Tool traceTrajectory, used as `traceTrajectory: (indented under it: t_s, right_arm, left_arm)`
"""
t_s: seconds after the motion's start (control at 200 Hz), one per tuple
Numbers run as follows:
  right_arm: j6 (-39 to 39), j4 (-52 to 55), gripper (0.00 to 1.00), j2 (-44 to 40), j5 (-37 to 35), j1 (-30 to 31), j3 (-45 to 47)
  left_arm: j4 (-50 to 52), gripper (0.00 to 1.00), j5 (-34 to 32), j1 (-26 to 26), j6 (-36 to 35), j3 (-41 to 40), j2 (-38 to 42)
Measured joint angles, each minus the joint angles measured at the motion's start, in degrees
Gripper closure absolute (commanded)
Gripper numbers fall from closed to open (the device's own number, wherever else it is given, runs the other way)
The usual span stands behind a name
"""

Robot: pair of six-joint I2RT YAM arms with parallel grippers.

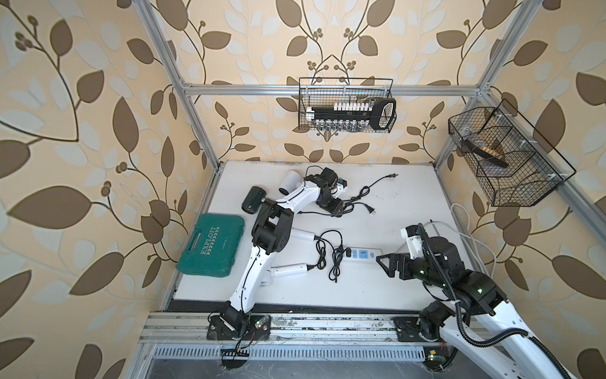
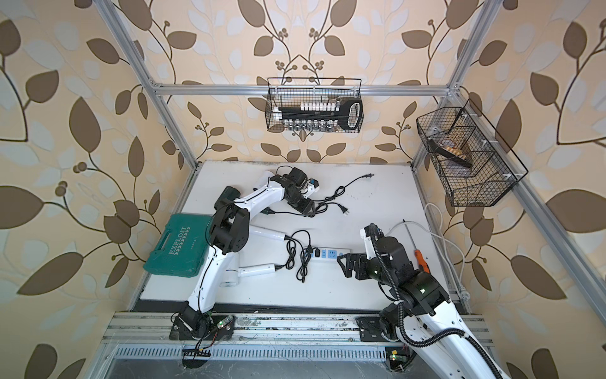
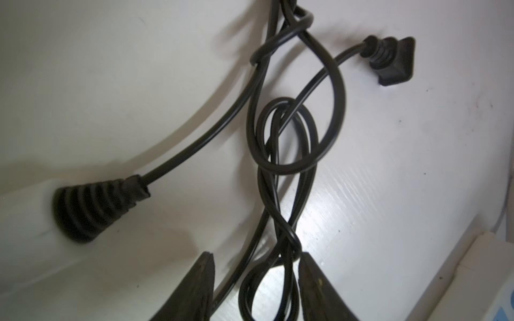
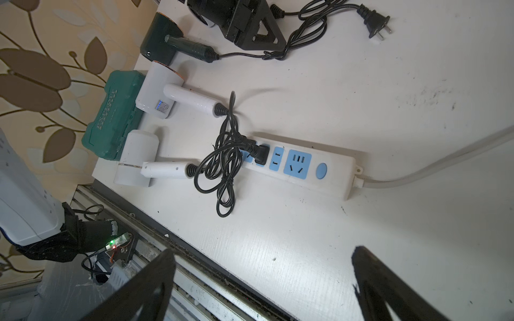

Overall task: Charge the blow dryers
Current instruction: Pick up the plug from the center of the board.

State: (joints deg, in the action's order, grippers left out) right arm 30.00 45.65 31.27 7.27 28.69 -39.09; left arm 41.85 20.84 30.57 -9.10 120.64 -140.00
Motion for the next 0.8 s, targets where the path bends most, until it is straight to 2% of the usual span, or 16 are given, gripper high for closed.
traceTrajectory:
  t_s: [0.29, 0.45, 0.54, 0.625, 0.8]
  right_arm:
    - [0.0, 0.0, 0.02, 1.4, 0.0, 0.0, 0.0]
    - [0.0, 0.0, 0.02, 1.4, 0.0, 0.0, 0.0]
    - [0.0, 0.0, 0.02, 1.4, 0.0, 0.0, 0.0]
    - [0.0, 0.0, 0.02, 1.5, 0.0, 0.0, 0.0]
    - [-0.1, 0.1, 0.02, 2.8, -0.1, 0.0, -0.8]
  left_arm:
    - [-0.6, 0.44, 0.3, 1.5, -2.3, 5.2, -3.9]
    - [-0.8, 0.65, -0.4, 2.5, -3.5, 5.4, -4.3]
    - [-0.3, 0.85, -1.2, 2.9, -4.5, 5.4, -4.3]
    - [-1.6, 0.93, -1.3, 2.9, -4.3, 3.3, -3.4]
    - [-4.7, 1.00, -1.4, 3.3, -4.6, -7.6, 3.2]
